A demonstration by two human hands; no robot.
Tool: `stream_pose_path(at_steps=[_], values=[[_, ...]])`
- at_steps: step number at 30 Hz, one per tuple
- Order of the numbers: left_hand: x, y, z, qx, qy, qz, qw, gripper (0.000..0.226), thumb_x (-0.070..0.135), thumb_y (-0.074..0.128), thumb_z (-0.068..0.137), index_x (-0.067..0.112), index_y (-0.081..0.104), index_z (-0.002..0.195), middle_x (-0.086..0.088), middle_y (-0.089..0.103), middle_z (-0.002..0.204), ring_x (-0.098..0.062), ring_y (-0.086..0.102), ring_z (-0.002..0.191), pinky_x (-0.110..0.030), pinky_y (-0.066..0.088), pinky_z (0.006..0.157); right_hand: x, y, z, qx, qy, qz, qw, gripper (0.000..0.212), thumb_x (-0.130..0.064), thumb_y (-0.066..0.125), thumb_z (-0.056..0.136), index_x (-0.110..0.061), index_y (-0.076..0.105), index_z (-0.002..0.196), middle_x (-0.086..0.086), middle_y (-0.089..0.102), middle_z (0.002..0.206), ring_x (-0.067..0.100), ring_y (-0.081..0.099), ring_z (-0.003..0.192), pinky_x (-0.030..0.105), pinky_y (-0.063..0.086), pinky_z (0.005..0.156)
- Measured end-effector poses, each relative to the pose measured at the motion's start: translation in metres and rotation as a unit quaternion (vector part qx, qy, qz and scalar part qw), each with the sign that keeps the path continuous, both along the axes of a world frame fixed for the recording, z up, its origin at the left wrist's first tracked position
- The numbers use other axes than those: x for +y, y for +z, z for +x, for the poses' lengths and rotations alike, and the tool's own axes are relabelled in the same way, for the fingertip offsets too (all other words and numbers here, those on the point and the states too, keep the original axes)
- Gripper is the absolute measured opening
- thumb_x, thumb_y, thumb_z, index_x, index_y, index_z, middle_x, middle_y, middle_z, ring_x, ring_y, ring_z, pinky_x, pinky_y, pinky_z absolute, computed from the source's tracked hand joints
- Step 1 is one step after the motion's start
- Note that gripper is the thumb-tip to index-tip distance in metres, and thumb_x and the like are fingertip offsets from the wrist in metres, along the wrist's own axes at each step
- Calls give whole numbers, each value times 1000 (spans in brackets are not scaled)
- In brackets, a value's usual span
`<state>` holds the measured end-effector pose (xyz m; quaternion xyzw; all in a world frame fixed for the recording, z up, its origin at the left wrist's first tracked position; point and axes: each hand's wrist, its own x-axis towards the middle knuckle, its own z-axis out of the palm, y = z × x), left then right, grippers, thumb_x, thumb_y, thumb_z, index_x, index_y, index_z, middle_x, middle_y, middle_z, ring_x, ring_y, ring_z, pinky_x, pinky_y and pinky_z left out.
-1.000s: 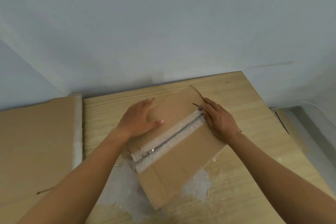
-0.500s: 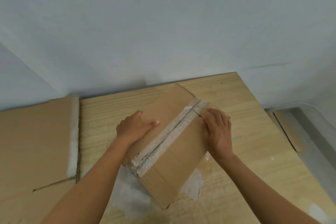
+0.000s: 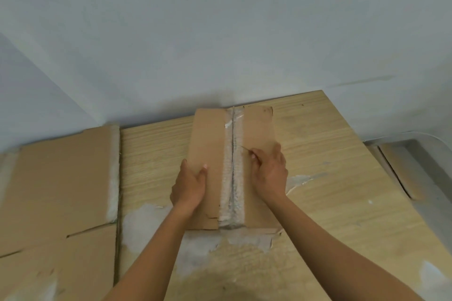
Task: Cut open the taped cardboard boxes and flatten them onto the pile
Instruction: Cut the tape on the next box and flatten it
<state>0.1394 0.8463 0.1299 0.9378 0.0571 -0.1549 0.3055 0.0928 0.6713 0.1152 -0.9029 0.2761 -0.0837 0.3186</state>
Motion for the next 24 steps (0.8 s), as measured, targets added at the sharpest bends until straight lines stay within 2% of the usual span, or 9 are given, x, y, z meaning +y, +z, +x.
stream_pose_path(at_steps=[4, 7, 10, 13, 16, 19, 21, 24], values=[[11, 1, -17, -19, -27, 14, 999, 57, 58, 47, 91, 17, 44, 130, 0, 59, 124, -24, 59, 108, -35, 46, 85, -19, 2, 13, 28, 28, -91, 995, 39, -38, 26, 102, -26, 54, 126, 18, 25, 150, 36, 32, 131, 50, 29, 104], [14, 6, -9, -126, -20, 38, 991, 59, 51, 55, 89, 15, 39, 134, -4, 50, 131, -25, 49, 117, -41, 40, 95, -28, 1, 21, 28, 77, -108, 991, 37, -36, 30, 102, -25, 55, 126, 18, 28, 148, 36, 34, 128, 51, 31, 101], [10, 11, 12, -216, -80, 45, 972, 66, 47, 56, 90, 11, 35, 141, -9, 41, 142, -29, 35, 131, -43, 29, 106, -28, 3, 26, 26, 135, -126, 982, 35, -35, 33, 101, -24, 56, 125, 16, 30, 146, 35, 38, 125, 49, 33, 98], [4, 13, 43, -240, -190, 80, 949, 77, 61, 37, 84, 11, 35, 144, -10, 40, 144, -30, 31, 135, -43, 23, 111, -25, 5, 29, 37, 208, -130, 969, 39, -41, 32, 100, -27, 58, 126, 15, 29, 149, 34, 35, 130, 46, 31, 102], [-2, 14, 71, -230, -260, 138, 928, 90, 71, 19, 75, 20, 31, 147, -8, 31, 152, -29, 21, 142, -49, 19, 114, -22, 7, 32, 15, 288, -124, 950, 60, -56, 18, 90, -28, 64, 119, 17, 33, 149, 36, 39, 130, 47, 33, 100], [2, 9, 87, -169, -280, 156, 932, 94, 79, 19, 72, 28, 19, 151, -5, 18, 158, -29, 16, 145, -50, 22, 114, -28, 3, 38, 5, 350, -139, 926, 64, -60, 18, 92, -26, 67, 114, 20, 41, 144, 40, 46, 125, 49, 39, 97], [8, 4, 88, -113, -256, 140, 950, 88, 80, 33, 79, 34, 13, 151, -4, 15, 159, -30, 28, 140, -49, 36, 105, -33, 1, 43, -13, 362, -156, 919, 59, -54, 21, 96, -25, 69, 110, 21, 49, 138, 42, 53, 119, 51, 45, 92], [12, -1, 82, -100, -218, 137, 961, 81, 75, 37, 83, 41, 9, 150, -5, 30, 150, -29, 46, 126, -45, 44, 90, -37, -3, 48, -58, 364, -194, 909, 48, -44, 29, 98, -24, 72, 105, 18, 60, 126, 39, 61, 109, 50, 51, 83]])
